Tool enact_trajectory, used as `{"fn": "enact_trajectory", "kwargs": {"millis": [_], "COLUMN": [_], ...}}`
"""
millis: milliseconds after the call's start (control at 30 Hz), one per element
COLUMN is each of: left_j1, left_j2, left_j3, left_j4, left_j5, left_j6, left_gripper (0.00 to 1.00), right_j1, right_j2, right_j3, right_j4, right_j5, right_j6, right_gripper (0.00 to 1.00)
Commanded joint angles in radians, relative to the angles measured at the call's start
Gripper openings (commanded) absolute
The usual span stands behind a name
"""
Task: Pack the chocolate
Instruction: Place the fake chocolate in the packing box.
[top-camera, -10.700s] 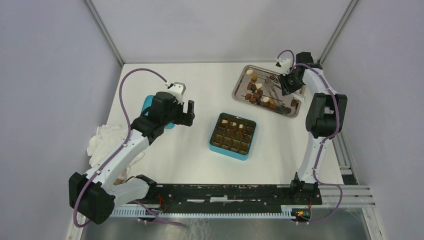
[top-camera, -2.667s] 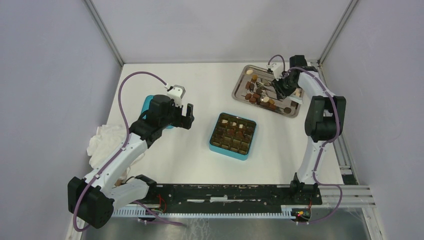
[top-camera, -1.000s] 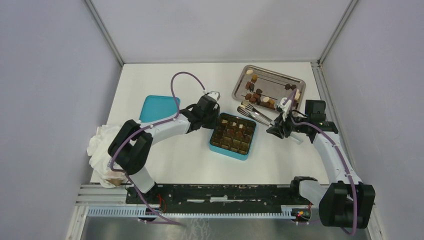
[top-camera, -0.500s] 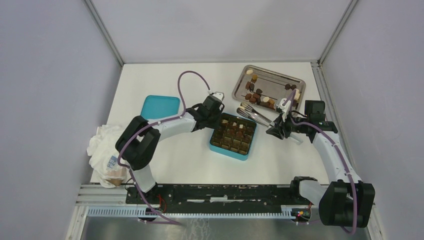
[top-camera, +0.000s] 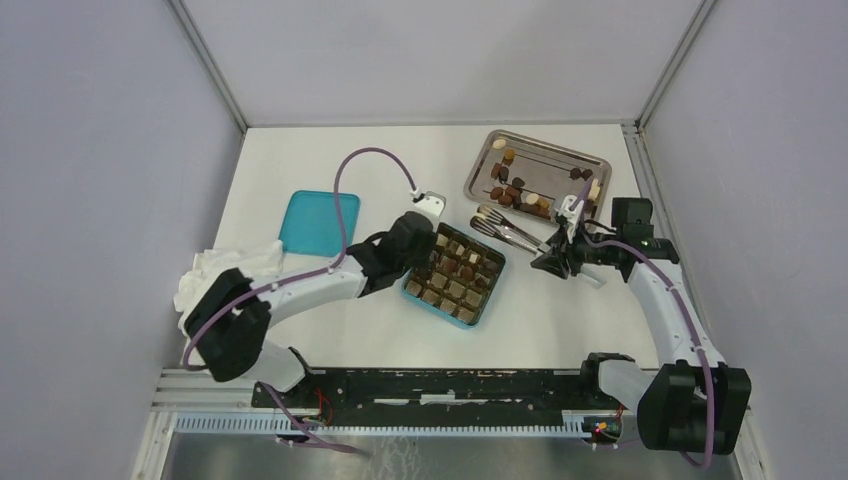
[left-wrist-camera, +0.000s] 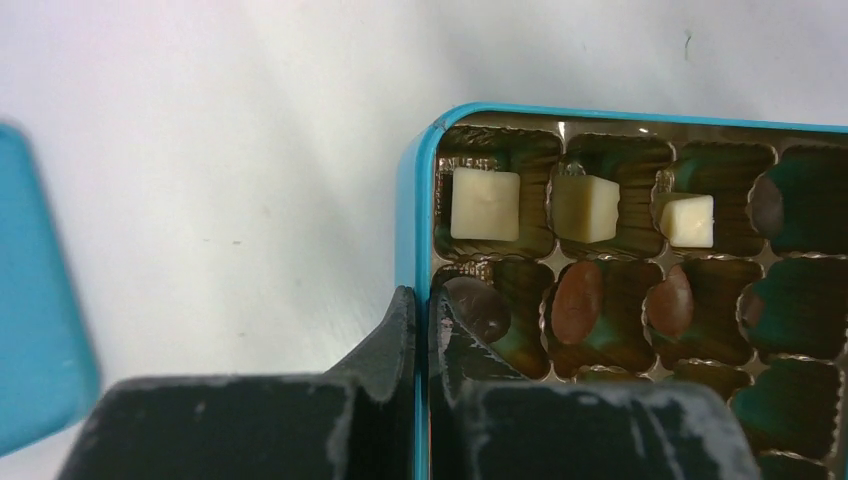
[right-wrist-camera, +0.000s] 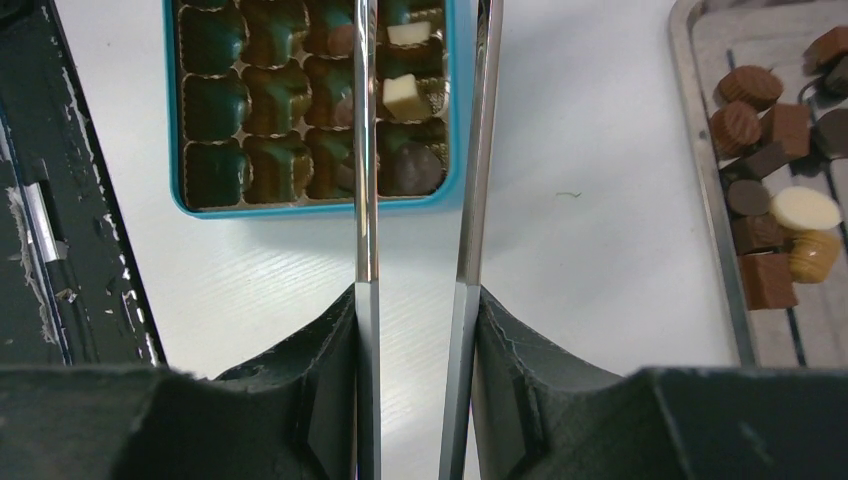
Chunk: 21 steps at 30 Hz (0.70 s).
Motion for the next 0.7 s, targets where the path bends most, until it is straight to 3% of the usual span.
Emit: {"fn": "enact_trajectory", "kwargs": {"millis": [0,367,500,667], "left_j1": [-0.006,-0.011,-0.007,0.029], "left_j2": [-0.200,-0.431,-0.404,-0.236], "left_j3": [-0.107,-0.256,-0.246,-0.118], "left_j4": [0.257,0.309,0.303,0.214], "left_j5": [-0.097,-0.125,-0.103,0.025], "left_j6": [0.153,0.201,0.152,-0.012], "left_gripper": [0.02,0.02,0.02,0.02], "right_j1": [-0.022,-0.056,-0.056,-0.056], "right_j2": [-0.029,-0.011,-0.012,-0.023], "right_j3": [0.113,0.188,0.195,0.198], "right_j4": [-0.021,-0.126,-0.167,-0.210], "right_j5": [-0.089,-0.131,-0.135,-0.119], "right_j6": [-0.032,-0.118,-0.176,-0.237], "right_gripper": [0.00,0.00,0.00,0.00]}}
